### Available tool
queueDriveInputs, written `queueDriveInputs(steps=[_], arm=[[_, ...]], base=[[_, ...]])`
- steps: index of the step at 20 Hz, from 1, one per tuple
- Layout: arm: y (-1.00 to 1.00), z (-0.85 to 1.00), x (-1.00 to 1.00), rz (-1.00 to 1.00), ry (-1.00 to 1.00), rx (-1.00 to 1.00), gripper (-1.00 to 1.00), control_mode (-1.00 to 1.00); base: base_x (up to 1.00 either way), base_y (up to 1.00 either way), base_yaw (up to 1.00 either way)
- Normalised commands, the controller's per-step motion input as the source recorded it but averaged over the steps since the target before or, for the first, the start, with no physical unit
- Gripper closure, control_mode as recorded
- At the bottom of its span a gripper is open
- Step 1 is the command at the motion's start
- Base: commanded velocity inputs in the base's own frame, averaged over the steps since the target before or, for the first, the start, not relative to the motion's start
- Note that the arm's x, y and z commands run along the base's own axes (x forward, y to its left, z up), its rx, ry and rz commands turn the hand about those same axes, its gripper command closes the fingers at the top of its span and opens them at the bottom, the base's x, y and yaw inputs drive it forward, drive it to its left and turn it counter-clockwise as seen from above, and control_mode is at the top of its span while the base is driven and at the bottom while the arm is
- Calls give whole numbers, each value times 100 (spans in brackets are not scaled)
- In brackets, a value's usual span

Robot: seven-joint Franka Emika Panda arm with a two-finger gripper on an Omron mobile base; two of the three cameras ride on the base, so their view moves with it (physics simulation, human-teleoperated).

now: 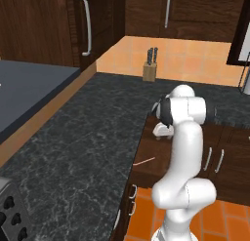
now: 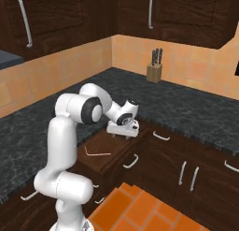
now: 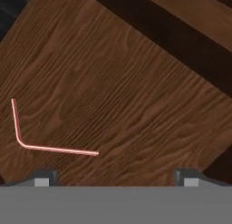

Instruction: Take a straw from the drawer in front and place it inside the glass cup on the dining counter.

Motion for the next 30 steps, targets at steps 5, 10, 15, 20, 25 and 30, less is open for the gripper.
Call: queueDriveInputs(steps=[5, 10, 15, 20, 25, 30], arm=[[11, -63, 5, 2, 0, 0, -100, -100], [-9, -48, -45, 0, 2, 0, -100, -100], [-36, -24, -72, 0, 3, 1, -100, -100], [-61, 1, -76, 0, 0, 0, -100, -100], [-82, 17, -55, 0, 0, 0, -100, -100], [-85, 35, -41, 0, 0, 0, -100, -100]], base=[[0, 0, 0], [0, 0, 0], [0, 0, 0], [0, 0, 0], [0, 0, 0], [0, 0, 0]])
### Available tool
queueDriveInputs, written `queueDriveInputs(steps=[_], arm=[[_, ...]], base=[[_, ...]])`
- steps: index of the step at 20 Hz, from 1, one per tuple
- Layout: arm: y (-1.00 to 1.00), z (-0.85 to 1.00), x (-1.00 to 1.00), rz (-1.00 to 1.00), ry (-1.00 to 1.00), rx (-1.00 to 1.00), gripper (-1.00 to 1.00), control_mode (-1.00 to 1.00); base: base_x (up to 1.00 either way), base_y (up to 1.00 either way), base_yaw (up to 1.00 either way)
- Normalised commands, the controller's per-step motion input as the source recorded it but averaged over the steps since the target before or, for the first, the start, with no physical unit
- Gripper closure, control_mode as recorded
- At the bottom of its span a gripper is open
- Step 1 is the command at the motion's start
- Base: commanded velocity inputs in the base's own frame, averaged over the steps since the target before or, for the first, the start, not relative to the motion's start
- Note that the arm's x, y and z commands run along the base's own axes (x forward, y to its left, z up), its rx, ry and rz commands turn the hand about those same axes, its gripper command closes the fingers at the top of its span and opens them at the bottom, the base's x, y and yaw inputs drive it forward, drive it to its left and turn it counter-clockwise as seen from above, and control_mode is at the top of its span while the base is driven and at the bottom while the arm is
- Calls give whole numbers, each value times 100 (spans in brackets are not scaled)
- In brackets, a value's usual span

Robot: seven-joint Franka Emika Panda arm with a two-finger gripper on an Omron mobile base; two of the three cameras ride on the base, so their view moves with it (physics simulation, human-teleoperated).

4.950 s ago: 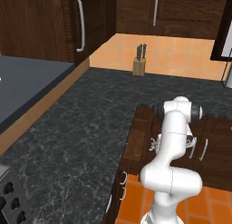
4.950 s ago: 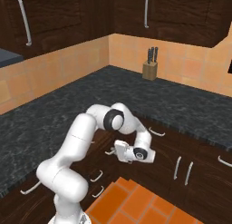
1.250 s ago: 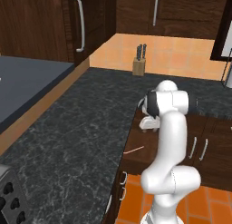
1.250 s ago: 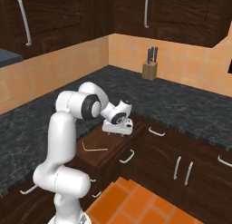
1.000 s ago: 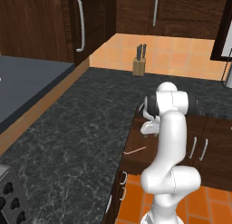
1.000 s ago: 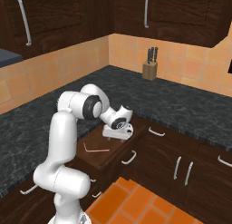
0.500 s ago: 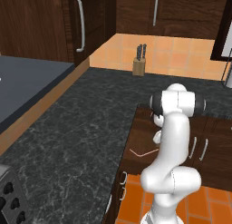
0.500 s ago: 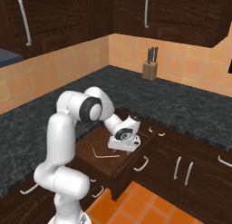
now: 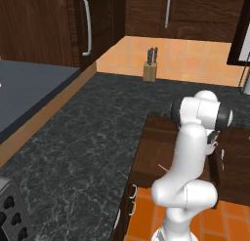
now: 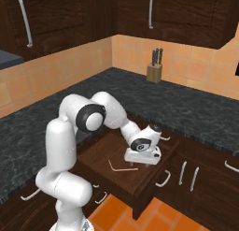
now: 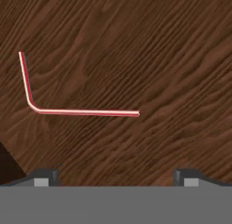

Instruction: Take a straw from the drawer in front and place it inside the glass cup on the dining counter.

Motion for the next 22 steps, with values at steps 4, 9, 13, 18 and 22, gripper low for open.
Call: queueDriveInputs(steps=[4, 9, 13, 18, 22], arm=[[-72, 39, -33, 0, -2, 0, -100, -100], [-33, 25, -30, 0, -1, 0, -100, -100], [40, 5, 16, 0, 7, 2, -100, -100], [73, -1, 54, 0, 17, 0, -100, -100], [65, -21, 21, 0, 12, -9, -100, -100]], base=[[0, 0, 0], [0, 0, 0], [0, 0, 0], [0, 0, 0], [0, 0, 0]])
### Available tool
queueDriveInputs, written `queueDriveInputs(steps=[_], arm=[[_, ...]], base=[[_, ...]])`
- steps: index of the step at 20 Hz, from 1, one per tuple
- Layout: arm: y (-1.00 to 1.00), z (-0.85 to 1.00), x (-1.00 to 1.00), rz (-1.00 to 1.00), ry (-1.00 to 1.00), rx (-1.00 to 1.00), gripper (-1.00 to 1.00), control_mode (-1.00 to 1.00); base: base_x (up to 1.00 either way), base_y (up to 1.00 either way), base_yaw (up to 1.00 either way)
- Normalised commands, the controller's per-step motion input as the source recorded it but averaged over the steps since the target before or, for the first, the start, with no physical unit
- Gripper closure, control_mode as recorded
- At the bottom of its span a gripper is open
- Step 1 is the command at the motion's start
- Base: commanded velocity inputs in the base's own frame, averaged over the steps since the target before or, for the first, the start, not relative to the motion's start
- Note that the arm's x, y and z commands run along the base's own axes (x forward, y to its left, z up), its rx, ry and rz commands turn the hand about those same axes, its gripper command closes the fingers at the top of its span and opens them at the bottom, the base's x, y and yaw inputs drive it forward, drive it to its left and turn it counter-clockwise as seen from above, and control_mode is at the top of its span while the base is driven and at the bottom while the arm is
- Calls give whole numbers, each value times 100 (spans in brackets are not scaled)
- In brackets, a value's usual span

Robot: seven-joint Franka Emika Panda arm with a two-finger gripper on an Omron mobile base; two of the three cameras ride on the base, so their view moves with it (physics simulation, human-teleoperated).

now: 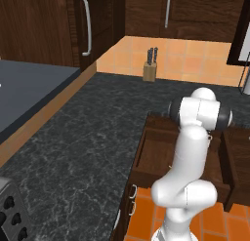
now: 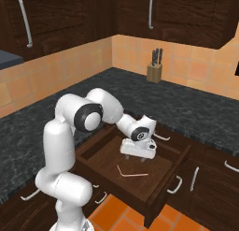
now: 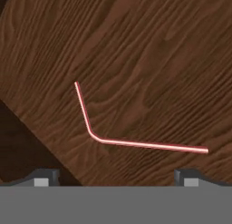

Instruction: Take a straw from the drawer in front and place it inside the glass cup on the dining counter.

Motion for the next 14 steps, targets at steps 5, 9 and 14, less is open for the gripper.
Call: queueDriveInputs(steps=[5, 9, 14], arm=[[31, -37, 1, 0, 1, -11, -100, -100], [1, -14, -18, 2, -3, -2, -100, -100], [-26, 0, -2, 17, 0, 0, -100, -100]], base=[[0, 0, 0], [0, 0, 0], [0, 0, 0]])
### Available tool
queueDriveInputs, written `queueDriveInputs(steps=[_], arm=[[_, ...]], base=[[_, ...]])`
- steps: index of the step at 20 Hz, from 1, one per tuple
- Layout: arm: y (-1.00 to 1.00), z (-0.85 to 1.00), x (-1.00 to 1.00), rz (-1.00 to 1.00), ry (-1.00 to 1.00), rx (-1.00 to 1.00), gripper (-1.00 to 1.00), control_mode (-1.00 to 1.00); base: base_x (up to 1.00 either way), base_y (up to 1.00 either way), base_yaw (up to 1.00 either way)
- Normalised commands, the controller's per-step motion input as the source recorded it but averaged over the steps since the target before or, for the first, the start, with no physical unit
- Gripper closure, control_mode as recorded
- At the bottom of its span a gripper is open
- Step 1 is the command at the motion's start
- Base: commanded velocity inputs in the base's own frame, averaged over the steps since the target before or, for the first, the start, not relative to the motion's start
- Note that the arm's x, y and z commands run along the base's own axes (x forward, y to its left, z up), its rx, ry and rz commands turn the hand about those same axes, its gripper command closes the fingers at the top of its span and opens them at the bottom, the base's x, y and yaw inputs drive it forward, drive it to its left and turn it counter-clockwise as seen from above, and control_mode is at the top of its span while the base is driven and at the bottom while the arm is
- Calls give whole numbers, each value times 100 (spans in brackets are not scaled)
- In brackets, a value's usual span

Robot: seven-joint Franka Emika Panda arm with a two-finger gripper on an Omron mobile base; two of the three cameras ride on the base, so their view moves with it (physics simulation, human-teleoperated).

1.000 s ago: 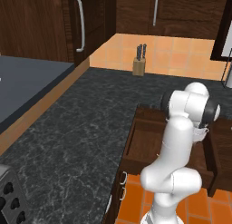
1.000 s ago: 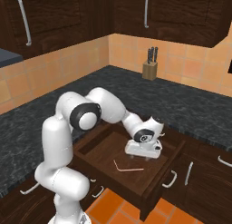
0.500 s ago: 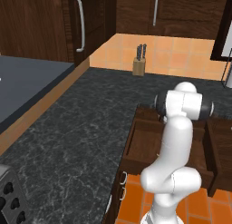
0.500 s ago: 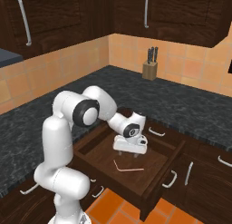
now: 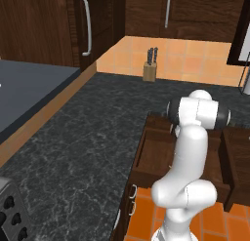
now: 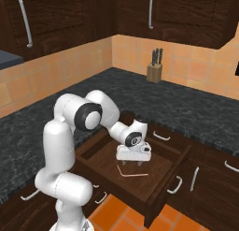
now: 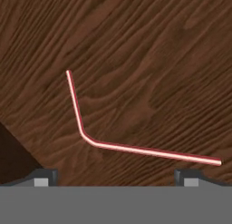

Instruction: Take a straw from the drawer in front and place it inside the glass cup on the dining counter.

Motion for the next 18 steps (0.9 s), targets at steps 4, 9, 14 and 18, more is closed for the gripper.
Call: queueDriveInputs(steps=[4, 9, 14, 18], arm=[[-3, 0, -7, 3, -6, 0, -100, -100], [0, -3, -4, 0, -2, 0, -100, -100], [0, 0, -4, 0, 0, 0, -100, -100], [2, 0, -9, 1, -2, 0, -100, -100]], base=[[0, 0, 0], [0, 0, 0], [0, 0, 0], [0, 0, 0]])
